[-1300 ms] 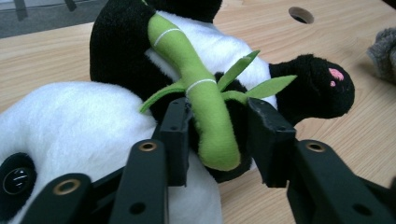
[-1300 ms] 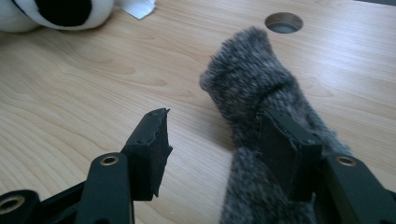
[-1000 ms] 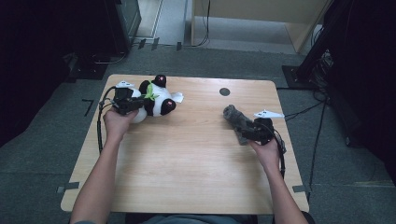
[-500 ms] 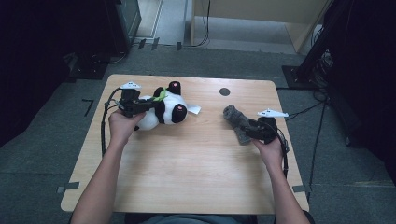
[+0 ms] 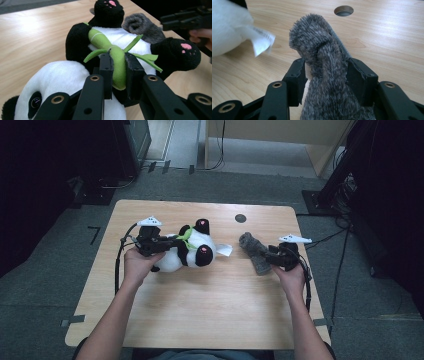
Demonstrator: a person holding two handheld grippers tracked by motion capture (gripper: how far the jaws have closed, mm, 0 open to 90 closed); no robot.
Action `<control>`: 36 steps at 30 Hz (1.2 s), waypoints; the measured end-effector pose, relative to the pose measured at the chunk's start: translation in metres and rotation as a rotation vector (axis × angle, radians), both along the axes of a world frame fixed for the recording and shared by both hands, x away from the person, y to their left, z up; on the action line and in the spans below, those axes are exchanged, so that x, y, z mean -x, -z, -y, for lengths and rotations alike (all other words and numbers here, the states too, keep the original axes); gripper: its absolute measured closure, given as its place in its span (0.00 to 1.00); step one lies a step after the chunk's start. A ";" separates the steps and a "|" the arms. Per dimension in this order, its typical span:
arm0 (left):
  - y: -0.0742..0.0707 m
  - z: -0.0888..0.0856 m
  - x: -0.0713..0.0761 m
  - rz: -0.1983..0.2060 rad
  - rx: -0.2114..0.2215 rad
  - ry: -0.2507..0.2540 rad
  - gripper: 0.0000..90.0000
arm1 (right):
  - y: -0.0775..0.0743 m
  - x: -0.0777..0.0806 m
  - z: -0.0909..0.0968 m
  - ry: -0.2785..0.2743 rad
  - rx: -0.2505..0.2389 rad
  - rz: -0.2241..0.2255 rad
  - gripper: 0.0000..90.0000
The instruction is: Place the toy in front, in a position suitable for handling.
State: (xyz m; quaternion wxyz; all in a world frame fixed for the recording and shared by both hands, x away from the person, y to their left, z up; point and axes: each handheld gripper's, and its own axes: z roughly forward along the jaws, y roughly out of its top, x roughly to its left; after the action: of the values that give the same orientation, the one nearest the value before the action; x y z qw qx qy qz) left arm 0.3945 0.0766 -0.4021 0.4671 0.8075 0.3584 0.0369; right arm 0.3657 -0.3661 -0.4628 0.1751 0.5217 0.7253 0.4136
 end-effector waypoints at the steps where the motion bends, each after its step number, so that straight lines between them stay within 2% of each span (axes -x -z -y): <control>1: 0.000 0.002 0.002 -0.003 0.000 0.005 0.88 | 0.000 -0.001 -0.001 -0.002 0.003 0.007 0.58; 12: -0.001 0.030 0.028 0.005 -0.001 0.092 0.88 | 0.003 -0.016 -0.009 -0.012 0.020 -0.014 0.60; 18: 0.004 0.039 0.033 -0.006 0.011 0.114 0.88 | 0.008 -0.023 -0.014 -0.016 0.039 -0.026 0.60; 21: 0.007 0.047 0.036 -0.005 0.001 0.121 0.88 | 0.012 -0.026 -0.017 -0.016 0.071 -0.034 0.60; 27: 0.010 0.059 0.039 -0.009 -0.008 0.139 0.87 | 0.022 -0.031 -0.016 -0.015 0.092 -0.069 0.62; 30: 0.013 0.062 0.040 -0.002 -0.023 0.143 0.87 | 0.028 -0.034 -0.014 -0.004 0.117 -0.086 0.65; 36: 0.013 0.062 0.038 -0.009 -0.029 0.145 0.84 | 0.028 -0.033 -0.014 -0.001 0.118 -0.083 0.78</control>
State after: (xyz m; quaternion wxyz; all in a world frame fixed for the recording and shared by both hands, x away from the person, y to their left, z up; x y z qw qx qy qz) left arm 0.3563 0.0144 -0.4154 0.4552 0.8382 0.3004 0.0045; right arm 0.3991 -0.3521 -0.4912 0.1748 0.5268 0.7554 0.3482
